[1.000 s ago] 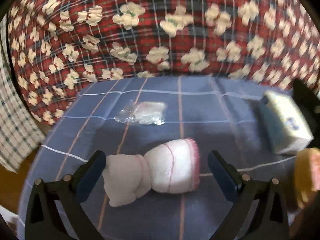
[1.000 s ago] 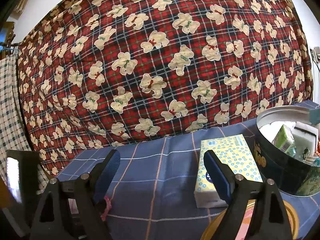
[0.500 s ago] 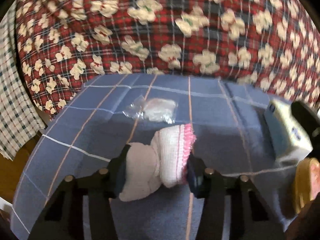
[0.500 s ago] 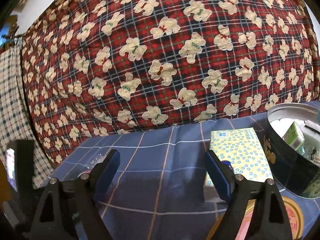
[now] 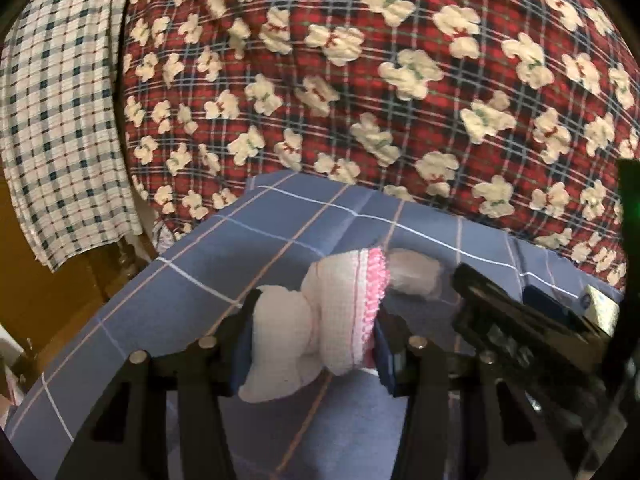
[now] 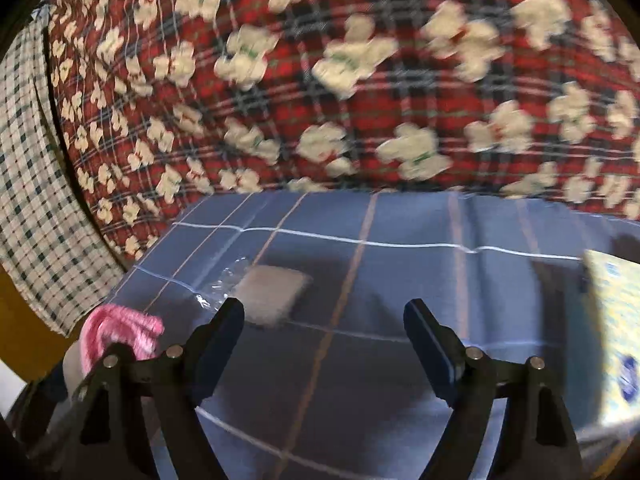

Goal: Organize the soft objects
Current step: 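Grasp the pink-edged white towel roll with left tool while right tool grasps the clear plastic bag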

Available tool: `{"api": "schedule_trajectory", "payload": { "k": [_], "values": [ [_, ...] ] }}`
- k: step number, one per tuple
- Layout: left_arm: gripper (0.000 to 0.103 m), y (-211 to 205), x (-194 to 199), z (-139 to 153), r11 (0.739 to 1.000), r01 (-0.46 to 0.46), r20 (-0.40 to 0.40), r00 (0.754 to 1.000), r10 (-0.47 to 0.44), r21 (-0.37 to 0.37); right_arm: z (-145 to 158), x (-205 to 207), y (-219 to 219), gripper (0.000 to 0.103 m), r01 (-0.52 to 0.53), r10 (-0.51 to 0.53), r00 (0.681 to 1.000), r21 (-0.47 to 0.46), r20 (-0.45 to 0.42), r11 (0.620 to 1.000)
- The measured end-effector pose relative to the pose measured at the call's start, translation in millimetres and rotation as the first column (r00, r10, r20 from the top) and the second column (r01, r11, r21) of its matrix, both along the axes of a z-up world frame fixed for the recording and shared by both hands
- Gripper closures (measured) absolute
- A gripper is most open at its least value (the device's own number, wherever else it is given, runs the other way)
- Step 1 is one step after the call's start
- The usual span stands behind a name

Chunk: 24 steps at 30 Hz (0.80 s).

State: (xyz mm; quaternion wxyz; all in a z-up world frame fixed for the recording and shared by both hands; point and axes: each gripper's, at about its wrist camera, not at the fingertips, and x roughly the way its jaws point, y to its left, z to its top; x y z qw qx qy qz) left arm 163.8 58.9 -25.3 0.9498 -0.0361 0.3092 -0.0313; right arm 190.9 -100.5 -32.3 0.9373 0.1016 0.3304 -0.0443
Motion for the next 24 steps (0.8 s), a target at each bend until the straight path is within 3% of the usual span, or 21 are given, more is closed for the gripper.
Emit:
{"api": "schedule_trajectory", "payload": {
  "k": [7,10,11,14,18,24],
  "values": [
    [0.054,-0.3,3.4,-5.1,0.999,-0.032,-0.026,0.999,0.033,0.037,-22.4,50.8,13.6,0.021,-0.075,0.081,0.987,0.050,-0.136,0.996],
    [0.054,0.1,4.9,-7.0,0.999,-0.035,-0.038,0.999,0.036,0.035,-26.1,67.0,25.5,0.032,-0.100,0.100,0.979,0.005,-0.179,0.995],
    [0.054,0.0,5.0,-7.2,0.999,-0.035,-0.040,0.999,0.036,0.034,-25.9,70.9,30.1,0.043,-0.109,0.102,0.976,-0.024,-0.190,0.994],
    [0.054,1.6,5.2,-7.1,0.999,-0.042,-0.043,0.998,0.043,0.028,-25.7,71.8,33.5,0.052,-0.118,0.100,0.974,-0.079,-0.204,0.990],
    [0.053,4.3,5.7,-6.5,0.999,-0.039,-0.044,0.998,0.040,0.014,-22.1,62.6,26.3,0.065,-0.101,0.086,0.980,-0.078,-0.181,0.992],
    [0.053,2.2,2.1,-0.5,1.000,-0.004,-0.002,1.000,0.004,-0.015,4.6,11.9,4.0,0.066,0.005,-0.006,1.000,-0.110,-0.005,0.994]
  ]
}}
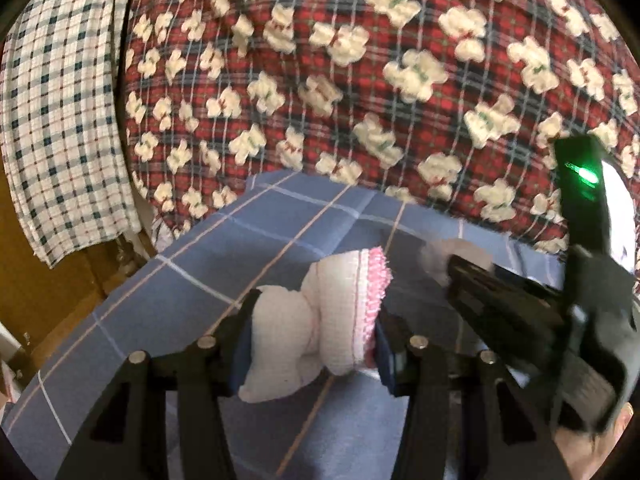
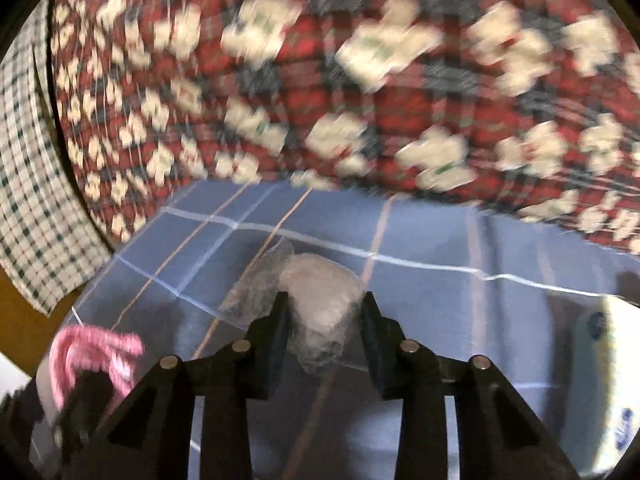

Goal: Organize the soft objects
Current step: 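Grasp the pink-edged white towel roll with left tool while right tool grasps the clear plastic bag, then carry the towel roll and plastic bag with both tools over the tin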

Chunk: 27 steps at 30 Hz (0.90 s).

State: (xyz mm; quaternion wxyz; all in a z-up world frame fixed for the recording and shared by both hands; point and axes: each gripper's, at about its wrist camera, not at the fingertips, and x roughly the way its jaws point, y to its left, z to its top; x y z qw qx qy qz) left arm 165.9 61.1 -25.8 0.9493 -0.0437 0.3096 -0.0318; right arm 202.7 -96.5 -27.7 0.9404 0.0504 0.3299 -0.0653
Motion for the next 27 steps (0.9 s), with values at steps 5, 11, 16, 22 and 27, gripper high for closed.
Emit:
{"api": "schedule_trajectory", "payload": {
  "k": [5,11,16,22,27],
  "values": [
    [0.053,-12.6,-9.3,6.9,0.999,0.039,0.068,0.997,-0.041,0.032,17.9,-47.3,-11.3,0.066,0.060,-0.053,0.990,-0.054,0.132,0.997],
    [0.053,-13.6,-17.2,8.5,0.999,0.043,0.100,0.994,-0.046,0.031,23.8,-95.8,-13.3,0.066,0.091,-0.062,0.970,-0.116,0.233,0.989],
    [0.053,-12.1,-24.2,10.9,0.999,0.034,0.135,0.990,-0.036,0.014,26.4,-114.1,-9.7,0.066,0.089,-0.048,0.962,-0.141,0.270,0.986],
    [0.053,-18.6,-37.0,14.1,0.998,0.066,0.173,0.983,-0.067,0.009,26.8,-136.6,-14.5,0.066,0.091,-0.051,0.955,-0.128,0.291,0.987],
    [0.053,-28.6,-47.4,17.2,0.996,0.083,0.210,0.974,-0.090,0.045,27.1,-146.7,-17.2,0.066,0.091,-0.049,0.954,-0.130,0.297,0.987]
  ]
}}
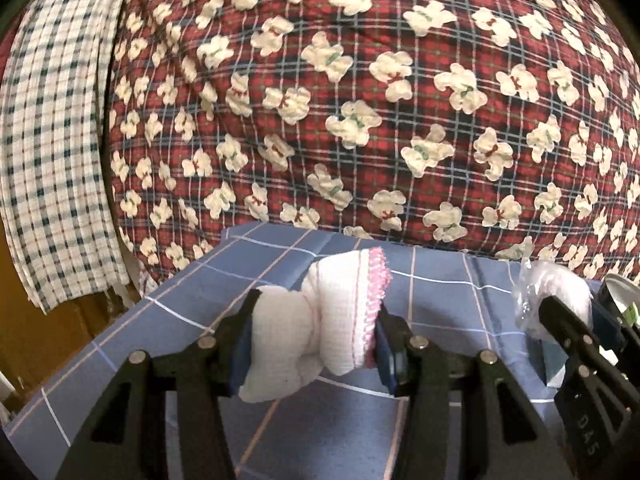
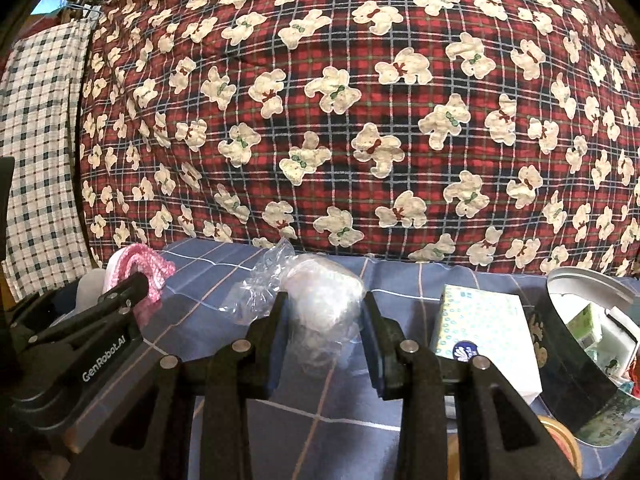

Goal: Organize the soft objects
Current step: 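Carry the towel roll and plastic bag with both tools over the tin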

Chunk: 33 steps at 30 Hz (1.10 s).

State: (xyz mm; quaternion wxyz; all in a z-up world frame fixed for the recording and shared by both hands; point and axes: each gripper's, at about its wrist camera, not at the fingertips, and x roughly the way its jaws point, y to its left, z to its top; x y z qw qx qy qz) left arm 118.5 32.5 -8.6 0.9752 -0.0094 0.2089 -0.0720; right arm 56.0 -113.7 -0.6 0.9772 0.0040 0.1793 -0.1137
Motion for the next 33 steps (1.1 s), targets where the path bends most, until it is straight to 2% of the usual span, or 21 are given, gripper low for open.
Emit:
{"api": "schedule_trajectory", "payload": {
  "k": [8,17,33],
  "values": [
    [0.053,-5.3,-6.9,1.1,1.000,0.006,0.004,1.000,-0.006,0.001,2.1,-17.9,-5.8,0.066,-0.001,0.001,1.000,-0.008,0.019,1.000],
    [0.053,-12.6,-20.2,-0.8,0.999,0.024,-0.013,1.000,-0.025,-0.030,3.9,-33.2,-13.8,0.066,-0.001,0.001,0.999,-0.026,0.037,1.000],
    [0.053,-49.1,-51.1,3.1,0.994,0.097,-0.003,0.995,-0.097,-0.046,7.0,-68.0,-41.7,0.066,0.018,-0.015,0.998,-0.052,0.064,0.998]
  ]
}}
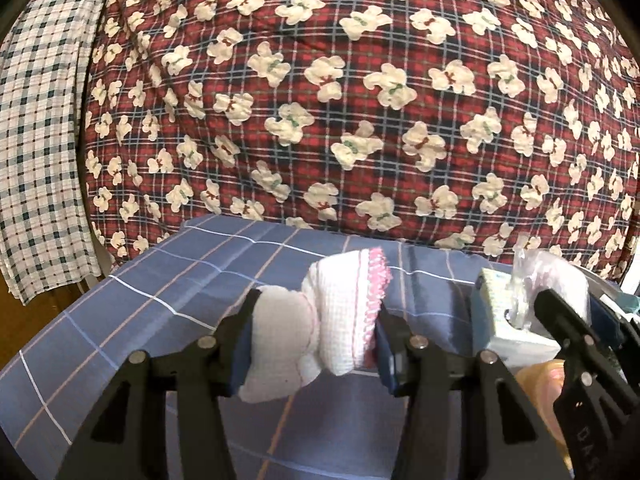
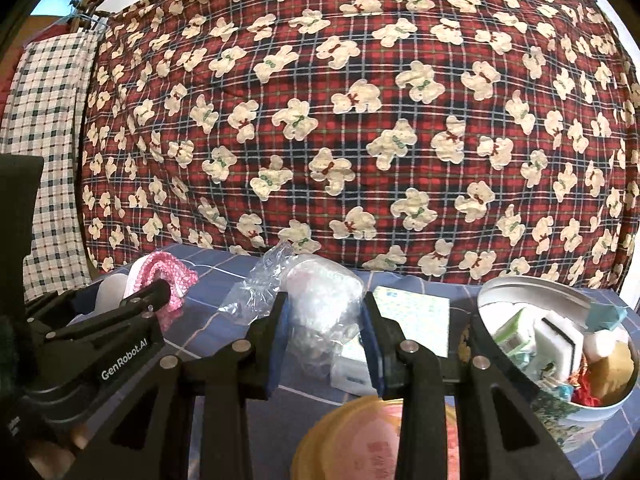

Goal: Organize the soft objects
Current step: 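Carry the towel roll and plastic bag with both tools over the tin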

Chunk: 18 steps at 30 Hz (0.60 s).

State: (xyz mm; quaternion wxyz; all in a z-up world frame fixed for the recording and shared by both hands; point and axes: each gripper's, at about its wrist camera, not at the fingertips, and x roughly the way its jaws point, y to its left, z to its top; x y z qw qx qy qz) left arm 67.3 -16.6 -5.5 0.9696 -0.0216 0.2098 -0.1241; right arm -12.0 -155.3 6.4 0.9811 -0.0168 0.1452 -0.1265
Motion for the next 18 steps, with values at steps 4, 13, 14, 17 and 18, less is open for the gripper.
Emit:
{"api": "schedule_trajectory", "payload": {
  "k": [4,13,14,17,18],
  "values": [
    [0.053,-6.7,-4.9,1.0,1.000,0.015,-0.003,1.000,-0.015,-0.008,1.7,-11.1,-7.0,0.066,0.002,-0.002,1.000,-0.014,0.010,1.000],
    [0.053,-28.8,-20.0,2.4,0.997,0.076,-0.007,0.997,-0.077,-0.022,6.0,-36.4,-27.1,0.066,0.019,-0.017,0.999,-0.044,0.043,0.999],
    [0.053,-31.7,-22.0,2.5,0.996,0.084,-0.006,0.996,-0.084,-0.021,6.3,-38.4,-30.1,0.066,0.024,-0.022,0.999,-0.044,0.044,0.999],
    [0.053,-39.7,-26.8,3.6,0.995,0.101,-0.003,0.995,-0.101,-0.020,7.5,-43.3,-38.4,0.066,0.038,-0.035,0.998,-0.044,0.051,0.998],
    [0.053,-41.8,-28.1,4.0,0.994,0.106,-0.003,0.994,-0.106,-0.022,7.8,-44.6,-41.0,0.066,0.042,-0.040,0.998,-0.045,0.053,0.998]
  ]
}}
